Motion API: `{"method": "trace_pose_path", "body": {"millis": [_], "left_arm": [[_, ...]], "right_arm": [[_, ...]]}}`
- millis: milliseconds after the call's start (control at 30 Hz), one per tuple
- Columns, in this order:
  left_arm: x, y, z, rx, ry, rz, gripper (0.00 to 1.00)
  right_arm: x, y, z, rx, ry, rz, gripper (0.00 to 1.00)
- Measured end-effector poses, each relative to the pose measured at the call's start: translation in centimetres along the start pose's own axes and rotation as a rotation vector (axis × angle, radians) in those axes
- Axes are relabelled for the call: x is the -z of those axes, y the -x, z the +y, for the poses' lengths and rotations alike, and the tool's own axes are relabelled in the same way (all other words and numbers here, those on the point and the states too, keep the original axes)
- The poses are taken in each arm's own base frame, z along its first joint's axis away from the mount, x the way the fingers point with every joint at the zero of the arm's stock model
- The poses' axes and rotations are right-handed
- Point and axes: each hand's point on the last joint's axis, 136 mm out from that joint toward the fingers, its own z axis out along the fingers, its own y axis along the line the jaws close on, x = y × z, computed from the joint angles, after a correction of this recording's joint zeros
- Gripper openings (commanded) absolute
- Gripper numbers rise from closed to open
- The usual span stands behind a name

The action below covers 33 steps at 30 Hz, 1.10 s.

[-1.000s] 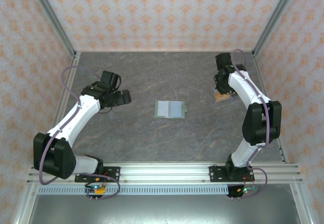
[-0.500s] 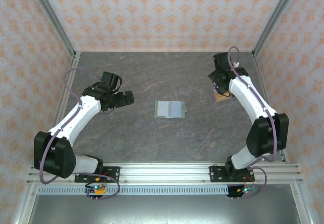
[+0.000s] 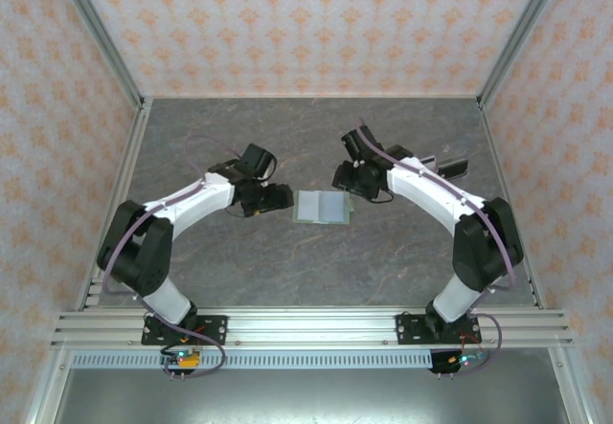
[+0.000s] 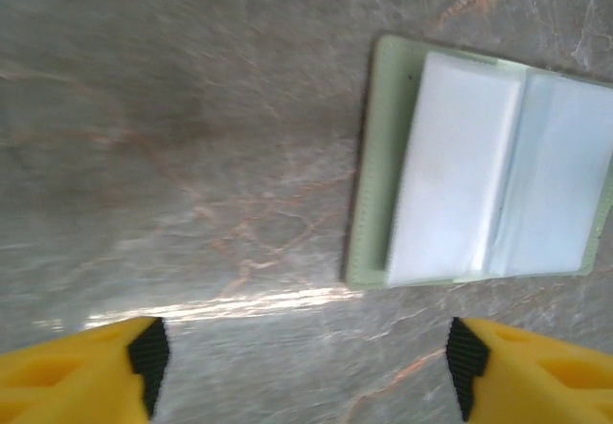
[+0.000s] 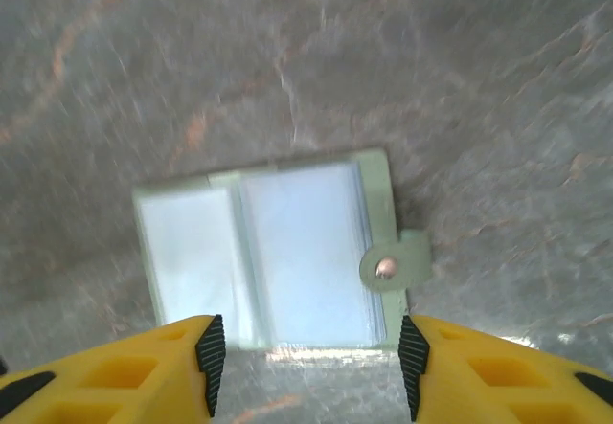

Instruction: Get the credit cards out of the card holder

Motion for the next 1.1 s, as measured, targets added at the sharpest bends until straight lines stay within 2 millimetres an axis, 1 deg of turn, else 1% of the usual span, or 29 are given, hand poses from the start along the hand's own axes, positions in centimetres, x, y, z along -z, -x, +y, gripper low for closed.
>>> {"method": "trace_pose_path", "body": {"millis": [100,133,200,333,400,467,633,700,800,900,1033,1100], "left_arm": [[-1.5,-0.1,-1.0,0.016,-0.019,0.024,0.56],[-1.9,0.0,-1.2,0.024,-0.023,0.029,0.54],[-2.4,0.3,-1.7,0.031,-0.034,0.031,0.54],[-3.4,1.0,-2.4,0.045,-0.051,0.04,0.48],[-3.9,1.1,-2.7,0.052,-0.06,0.05,0.43],[-4.4,1.0,-2.8,0.056,-0.064,0.061,0.4],[-5.0,0.5,-3.0,0.055,-0.071,0.088,0.35],[-5.2,0.5,-3.1,0.054,-0.073,0.094,0.31],[-5.4,0.5,-3.2,0.053,-0.075,0.097,0.27],[-5.6,0.5,-3.3,0.053,-0.078,0.103,0.2],[-5.8,0.3,-3.4,0.055,-0.087,0.118,0.17],[-6.0,0.3,-3.5,0.056,-0.088,0.124,0.14]], "right_arm": [[-1.1,-1.7,0.0,0.034,-0.009,0.048,0.43],[-1.5,-2.2,-0.1,0.042,-0.016,0.064,0.4],[-2.2,-3.2,-0.5,0.053,-0.029,0.094,0.37],[-3.9,-4.3,-1.1,0.059,-0.063,0.138,0.36],[-4.5,-4.5,-1.3,0.059,-0.075,0.151,0.36],[-5.1,-4.7,-1.4,0.058,-0.081,0.161,0.32],[-6.8,-5.4,-1.9,0.063,-0.099,0.196,0.3],[-7.4,-5.6,-2.2,0.062,-0.112,0.209,0.3],[-7.8,-5.8,-2.3,0.062,-0.119,0.217,0.28],[-7.8,-5.7,-2.2,0.063,-0.116,0.214,0.25],[-7.9,-5.7,-2.1,0.065,-0.113,0.218,0.23],[-8.0,-5.7,-2.0,0.065,-0.109,0.221,0.21]]}}
